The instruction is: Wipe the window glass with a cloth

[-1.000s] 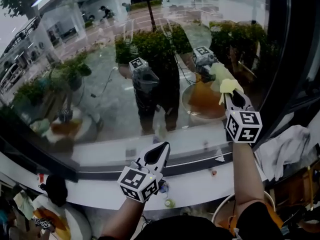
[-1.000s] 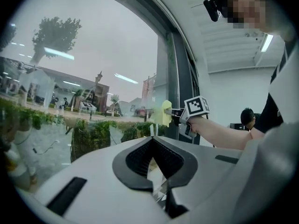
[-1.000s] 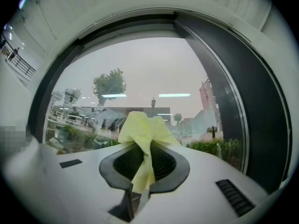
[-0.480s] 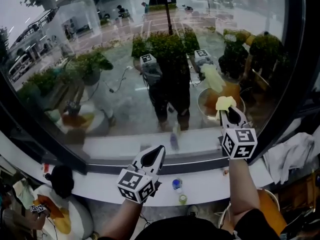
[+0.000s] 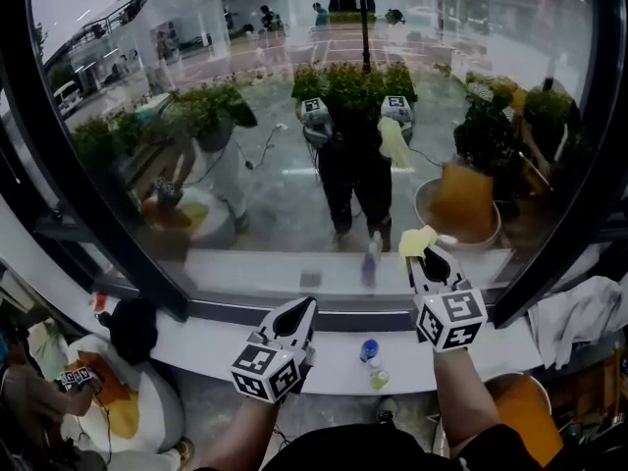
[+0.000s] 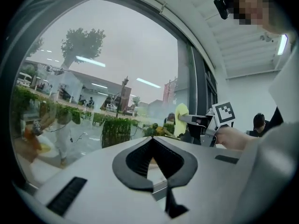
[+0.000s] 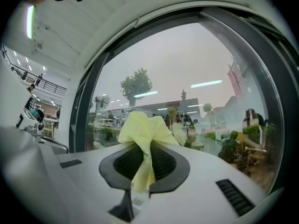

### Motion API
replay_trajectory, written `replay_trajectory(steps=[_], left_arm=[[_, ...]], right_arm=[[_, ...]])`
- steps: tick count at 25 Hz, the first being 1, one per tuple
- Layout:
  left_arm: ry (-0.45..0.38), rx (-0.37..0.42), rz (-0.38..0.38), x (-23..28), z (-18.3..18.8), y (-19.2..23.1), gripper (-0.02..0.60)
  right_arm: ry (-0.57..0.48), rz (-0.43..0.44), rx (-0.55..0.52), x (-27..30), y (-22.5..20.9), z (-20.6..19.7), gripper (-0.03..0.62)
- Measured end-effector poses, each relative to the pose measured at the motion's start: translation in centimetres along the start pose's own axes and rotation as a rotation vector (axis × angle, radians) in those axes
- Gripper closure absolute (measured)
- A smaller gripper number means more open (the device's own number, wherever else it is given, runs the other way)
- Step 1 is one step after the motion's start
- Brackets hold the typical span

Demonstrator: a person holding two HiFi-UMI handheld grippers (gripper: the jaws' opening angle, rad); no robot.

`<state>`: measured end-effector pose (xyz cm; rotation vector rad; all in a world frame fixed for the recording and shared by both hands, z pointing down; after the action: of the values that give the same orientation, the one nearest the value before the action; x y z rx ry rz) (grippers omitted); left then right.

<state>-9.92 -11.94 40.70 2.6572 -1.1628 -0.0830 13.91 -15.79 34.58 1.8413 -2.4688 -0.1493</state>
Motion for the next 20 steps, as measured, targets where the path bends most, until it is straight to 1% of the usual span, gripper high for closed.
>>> replay_trajectory(steps=[5,8,10,14,17,20], left_arm=[[0.016,-0.008,0.035,-5.3,-1.2,1.2,0.574],[0.025,0.003,0.03,-7.5,-2.4,2.4,0.574],[0.048,0.003,0.02,-9.0,-3.6,2.7,0.574],[0.082,-0.028,-0.005,-11.1,-5.6,2.5,0.574],[0.094,-0.046,-0.028,-11.8,-6.4,2.0,0.574],[0.099,-0.048,-0.052,-12.0,-7.0,1.4,0.574]], right_arm=[[0.012,0.053,0.077,-2.3,6.3,-1.7,0.539],[0.025,0.079,0.104,-2.7,10.2,-3.5,0.539],[0.055,0.081,0.122,-3.8,12.5,-5.2,0.54],[0.105,0.06,0.149,-6.4,15.2,-7.4,0.54],[0.127,0.064,0.15,-8.0,17.1,-8.2,0.54],[0.148,0.065,0.143,-9.3,18.6,-8.9,0.54]])
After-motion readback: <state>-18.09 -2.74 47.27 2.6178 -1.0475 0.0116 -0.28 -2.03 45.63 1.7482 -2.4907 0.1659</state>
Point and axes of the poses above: the fingertips, and each gripper's own axes: x forward along the fingers, y to its left, z out of its top, the point moved 4 cm from there along -x, backward along the fingers, and after that the axes turned 4 degrees about -x, right-handed, at the moved point
